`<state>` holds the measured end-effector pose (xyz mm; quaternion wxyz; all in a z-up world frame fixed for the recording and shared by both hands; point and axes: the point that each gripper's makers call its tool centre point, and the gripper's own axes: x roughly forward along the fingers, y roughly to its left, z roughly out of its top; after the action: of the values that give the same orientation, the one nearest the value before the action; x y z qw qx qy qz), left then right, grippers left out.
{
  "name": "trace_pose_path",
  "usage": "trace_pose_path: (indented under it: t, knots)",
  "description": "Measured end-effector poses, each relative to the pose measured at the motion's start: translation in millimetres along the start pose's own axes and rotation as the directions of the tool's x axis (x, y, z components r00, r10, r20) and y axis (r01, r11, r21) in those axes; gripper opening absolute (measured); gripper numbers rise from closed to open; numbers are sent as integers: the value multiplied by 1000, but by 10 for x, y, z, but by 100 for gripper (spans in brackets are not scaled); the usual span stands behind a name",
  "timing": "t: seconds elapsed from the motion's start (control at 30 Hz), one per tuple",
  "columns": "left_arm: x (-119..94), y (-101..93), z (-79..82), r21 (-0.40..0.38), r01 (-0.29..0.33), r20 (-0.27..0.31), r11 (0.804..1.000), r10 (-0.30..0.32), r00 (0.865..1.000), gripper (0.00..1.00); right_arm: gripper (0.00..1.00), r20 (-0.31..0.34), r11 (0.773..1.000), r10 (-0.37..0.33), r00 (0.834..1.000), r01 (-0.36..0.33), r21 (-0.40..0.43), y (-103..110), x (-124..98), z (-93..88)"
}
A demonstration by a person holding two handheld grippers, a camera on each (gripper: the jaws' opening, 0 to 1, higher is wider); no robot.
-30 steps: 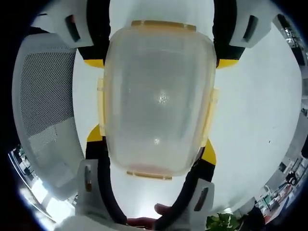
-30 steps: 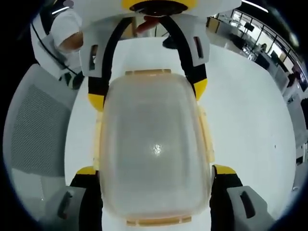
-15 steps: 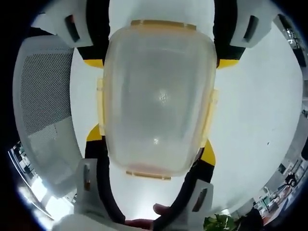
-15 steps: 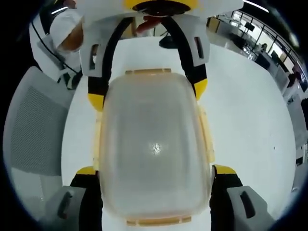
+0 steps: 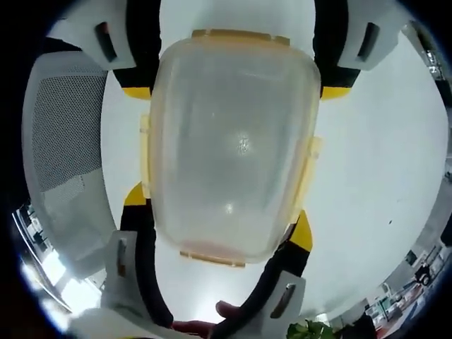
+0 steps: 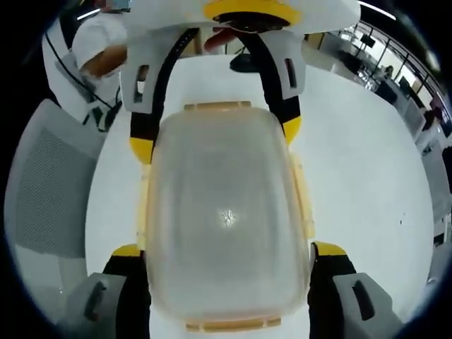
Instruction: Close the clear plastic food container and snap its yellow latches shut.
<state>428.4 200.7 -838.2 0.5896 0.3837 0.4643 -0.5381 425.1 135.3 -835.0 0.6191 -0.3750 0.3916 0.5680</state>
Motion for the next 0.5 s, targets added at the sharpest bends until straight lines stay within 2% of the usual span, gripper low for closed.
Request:
trace_pose_path:
  t: [0.17, 0.5]
  knots:
    - [6, 57, 12, 13, 4, -29, 1000, -4, 1000, 91, 94, 3, 1000, -5, 1000, 5, 12, -59, -8, -13]
    - [12, 212, 36, -3, 1, -29, 1000, -1, 1000, 91, 94, 19, 1000, 1, 1000, -1, 0, -213, -9, -6]
